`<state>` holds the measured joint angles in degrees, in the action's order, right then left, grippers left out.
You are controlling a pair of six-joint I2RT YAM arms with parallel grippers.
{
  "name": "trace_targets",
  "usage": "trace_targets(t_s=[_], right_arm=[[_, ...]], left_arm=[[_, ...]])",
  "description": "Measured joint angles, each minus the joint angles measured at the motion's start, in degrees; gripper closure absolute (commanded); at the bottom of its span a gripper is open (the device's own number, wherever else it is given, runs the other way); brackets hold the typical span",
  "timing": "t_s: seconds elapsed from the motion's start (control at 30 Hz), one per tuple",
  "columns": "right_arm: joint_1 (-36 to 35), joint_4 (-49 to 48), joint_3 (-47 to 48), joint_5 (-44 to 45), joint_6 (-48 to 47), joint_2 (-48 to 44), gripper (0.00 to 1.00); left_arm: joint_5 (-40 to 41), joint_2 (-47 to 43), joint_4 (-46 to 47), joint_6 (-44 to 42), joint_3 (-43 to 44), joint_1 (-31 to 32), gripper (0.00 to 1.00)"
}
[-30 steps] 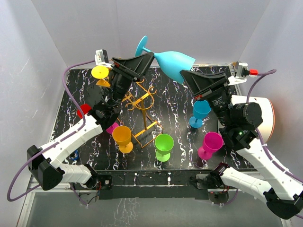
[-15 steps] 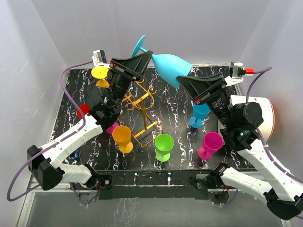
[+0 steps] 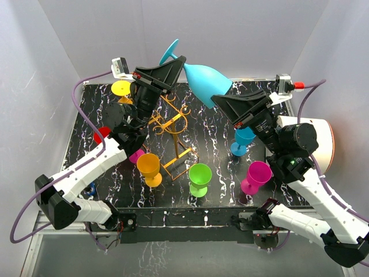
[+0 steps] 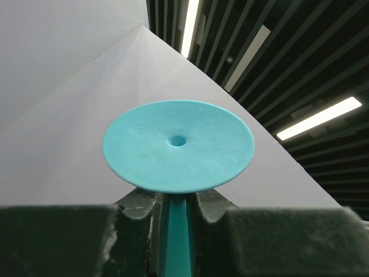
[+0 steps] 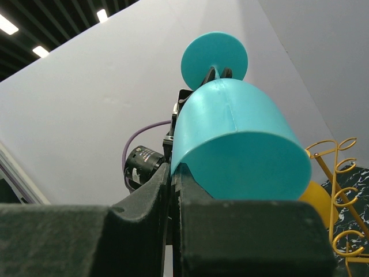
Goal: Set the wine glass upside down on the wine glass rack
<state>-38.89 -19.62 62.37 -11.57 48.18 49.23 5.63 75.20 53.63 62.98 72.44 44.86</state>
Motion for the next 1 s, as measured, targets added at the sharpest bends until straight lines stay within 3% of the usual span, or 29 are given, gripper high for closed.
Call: trace_targets(t_s=[0.07, 0.2, 0.3, 0.47, 0.8, 1.0], right_arm=[[0.0, 0.0, 0.0, 0.0, 0.0, 0.0, 0.95], [0.0, 0.6, 0.0, 0.1, 0.4, 0.2, 0.59], [0.0, 2.7, 0.0, 1.2, 0.3, 0.2, 0.44], [0.0, 6.5, 0.0, 4.3, -0.3, -0.3, 0.37], [0.0, 12.4, -0.3, 9.1, -2.6, -2.0, 0.37], [0.0, 14.1, -0.4, 10.8, -3.7, -2.0, 0.37]], left_arm=[[0.0, 0.1, 0.0, -0.3, 0.0, 0.0, 1.00], [0.2, 0.0, -0.1, -2.1, 0.0, 0.0, 1.00], [-0.2, -0.4, -2.3, -5.8, 0.1, 0.0, 1.00], [-0.5, -2.8, -16.0, -17.3, 5.0, 0.0, 1.00], [1.5, -11.4, -44.5, -35.7, 17.4, 0.0, 1.00], [5.7, -16.4, -57.6, -44.7, 19.6, 0.0, 1.00]])
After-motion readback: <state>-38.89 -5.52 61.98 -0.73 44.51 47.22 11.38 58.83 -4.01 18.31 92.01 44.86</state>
